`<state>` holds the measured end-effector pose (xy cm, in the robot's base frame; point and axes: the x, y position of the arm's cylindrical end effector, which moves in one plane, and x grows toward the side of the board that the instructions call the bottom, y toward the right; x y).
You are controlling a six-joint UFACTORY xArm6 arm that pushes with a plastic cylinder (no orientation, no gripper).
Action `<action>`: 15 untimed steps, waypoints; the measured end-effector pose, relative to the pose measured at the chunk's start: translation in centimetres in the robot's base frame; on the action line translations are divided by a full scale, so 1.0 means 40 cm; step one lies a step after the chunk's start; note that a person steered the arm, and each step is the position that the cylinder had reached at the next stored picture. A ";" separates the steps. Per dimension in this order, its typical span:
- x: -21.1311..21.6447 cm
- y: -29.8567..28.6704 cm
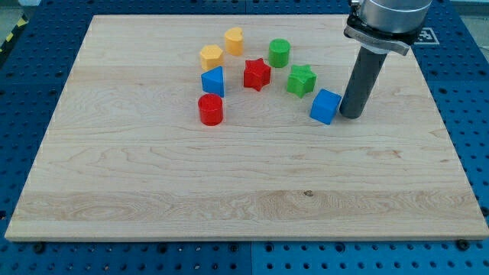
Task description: Slightly push the cube below the green star
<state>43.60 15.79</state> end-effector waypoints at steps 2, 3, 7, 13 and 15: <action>-0.021 -0.012; -0.021 -0.057; -0.013 0.011; -0.167 -0.084; -0.167 -0.127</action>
